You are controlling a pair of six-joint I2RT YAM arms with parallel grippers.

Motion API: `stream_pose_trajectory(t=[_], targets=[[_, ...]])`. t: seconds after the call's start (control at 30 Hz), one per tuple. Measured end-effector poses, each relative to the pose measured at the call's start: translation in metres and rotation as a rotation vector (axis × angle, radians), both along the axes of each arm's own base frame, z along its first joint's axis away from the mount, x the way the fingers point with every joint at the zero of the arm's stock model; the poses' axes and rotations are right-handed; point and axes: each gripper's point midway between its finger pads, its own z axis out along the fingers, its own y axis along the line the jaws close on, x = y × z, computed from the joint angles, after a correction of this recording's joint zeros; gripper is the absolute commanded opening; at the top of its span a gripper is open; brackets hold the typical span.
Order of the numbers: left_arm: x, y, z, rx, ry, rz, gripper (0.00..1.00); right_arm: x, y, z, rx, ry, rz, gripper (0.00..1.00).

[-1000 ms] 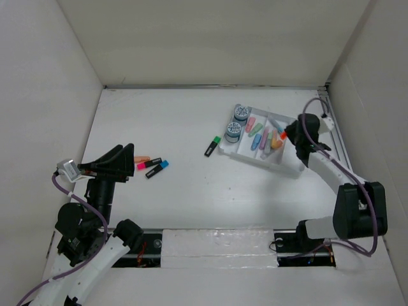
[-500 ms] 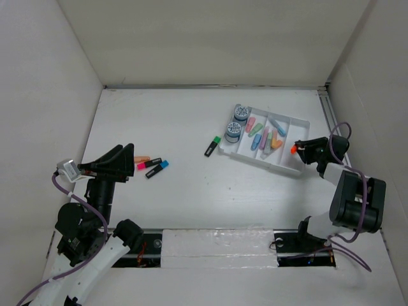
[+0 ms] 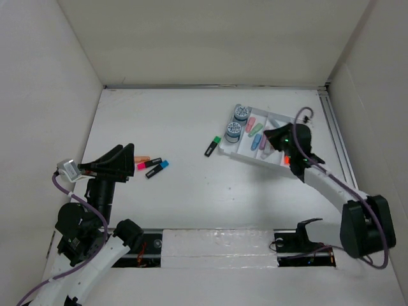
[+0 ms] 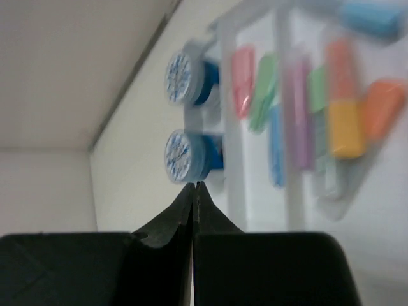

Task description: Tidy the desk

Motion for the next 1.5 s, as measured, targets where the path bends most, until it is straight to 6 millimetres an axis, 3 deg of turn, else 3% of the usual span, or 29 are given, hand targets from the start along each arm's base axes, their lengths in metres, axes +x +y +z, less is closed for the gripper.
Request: stream_pose_trajectory(t=[0.1, 0.17, 0.2, 0.3, 0.4, 0.57, 0.73, 1.17, 1.33, 1.5], targets=[[0.0, 0.0, 0.0, 0.0, 0.0, 0.001, 0.53, 0.004, 0.089, 0.003, -0.079, 0.017, 0.167, 0.02], [0.0, 0.0, 0.0, 0.0, 0.0, 0.001, 0.53, 0.002, 0.145, 0.001, -0.126, 0.031, 0.266, 0.13], [0.0, 0.0, 0.0, 0.0, 0.0, 0.001, 0.53, 0.0, 0.164, -0.002, -0.147, 0.039, 0.29, 0.31], [0.0, 0.0, 0.0, 0.0, 0.0, 0.001, 0.53, -0.01, 0.211, -0.018, -0.219, 0.075, 0.346, 0.58], [0.0, 0.0, 0.0, 0.0, 0.0, 0.001, 0.53, -0.015, 0.239, -0.041, -0.28, 0.125, 0.376, 0.62], [0.0, 0.0, 0.0, 0.0, 0.0, 0.001, 0.53, -0.001, 0.255, -0.085, -0.367, 0.224, 0.364, 0.62], [0.0, 0.0, 0.0, 0.0, 0.0, 0.001, 0.53, 0.003, 0.252, -0.119, -0.418, 0.304, 0.334, 0.61], [0.0, 0.001, 0.0, 0.0, 0.0, 0.003, 0.53, 0.029, 0.262, -0.133, -0.471, 0.346, 0.252, 0.47], [-0.003, 0.005, 0.002, -0.009, -0.01, 0.015, 0.53, 0.022, 0.267, -0.134, -0.492, 0.347, 0.263, 0.31], [-0.003, 0.006, 0.003, -0.01, -0.013, 0.017, 0.53, 0.006, 0.283, -0.134, -0.518, 0.32, 0.296, 0.29]])
